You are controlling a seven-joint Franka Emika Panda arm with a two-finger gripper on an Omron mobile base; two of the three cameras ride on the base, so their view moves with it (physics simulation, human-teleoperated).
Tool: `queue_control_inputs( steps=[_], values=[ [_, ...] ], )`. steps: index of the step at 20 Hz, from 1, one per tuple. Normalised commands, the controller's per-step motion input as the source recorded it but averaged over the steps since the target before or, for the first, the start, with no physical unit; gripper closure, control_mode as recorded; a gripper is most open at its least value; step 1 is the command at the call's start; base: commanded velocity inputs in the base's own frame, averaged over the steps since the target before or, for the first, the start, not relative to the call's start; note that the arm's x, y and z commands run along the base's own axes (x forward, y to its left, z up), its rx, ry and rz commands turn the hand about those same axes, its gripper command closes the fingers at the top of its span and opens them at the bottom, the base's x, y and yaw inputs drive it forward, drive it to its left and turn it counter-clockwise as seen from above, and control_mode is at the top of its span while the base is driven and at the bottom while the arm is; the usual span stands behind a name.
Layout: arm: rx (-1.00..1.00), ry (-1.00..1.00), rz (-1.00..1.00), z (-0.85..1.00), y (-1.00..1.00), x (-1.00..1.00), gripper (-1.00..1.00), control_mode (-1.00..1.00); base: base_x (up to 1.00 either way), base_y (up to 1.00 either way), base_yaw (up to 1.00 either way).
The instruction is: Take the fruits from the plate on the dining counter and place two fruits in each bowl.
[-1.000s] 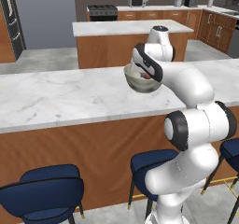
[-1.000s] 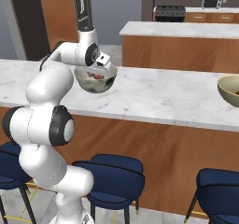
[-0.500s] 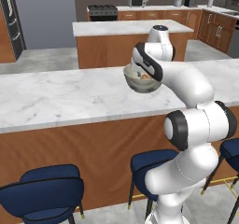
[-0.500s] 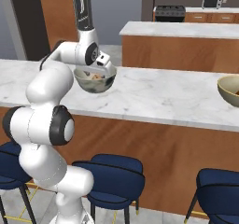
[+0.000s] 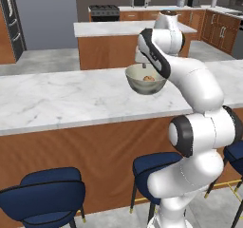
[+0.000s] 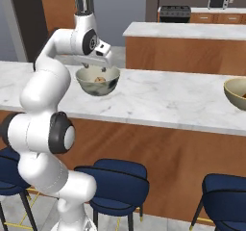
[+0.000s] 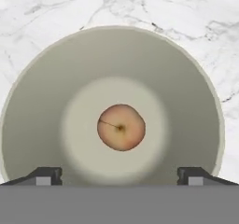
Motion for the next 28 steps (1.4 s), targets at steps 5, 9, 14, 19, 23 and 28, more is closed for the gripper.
queue_control_inputs(
  steps=[5,9,14,19,23,28],
  values=[
    [-0.04,0.00,0.07,0.42,-0.01,-0.88,-1.00,-1.00,0.00,0.00,0.00],
    [-0.01,0.00,0.06,0.05,-0.05,-0.93,-1.00,-1.00,0.00,0.00,0.00],
    [0.00,0.00,0.07,0.00,-0.10,-0.70,-1.00,-1.00,0.00,0.00,0.00],
    [0.00,0.01,0.06,0.00,0.00,-0.47,-1.00,-1.00,0.00,0.00,0.00],
    [-0.02,0.06,0.06,0.00,0.03,-0.32,-1.00,-1.00,0.00,0.00,0.00],
    [-0.04,0.06,0.05,0.00,0.14,-0.22,-1.00,-1.00,0.00,0.00,0.00]
  ],
)
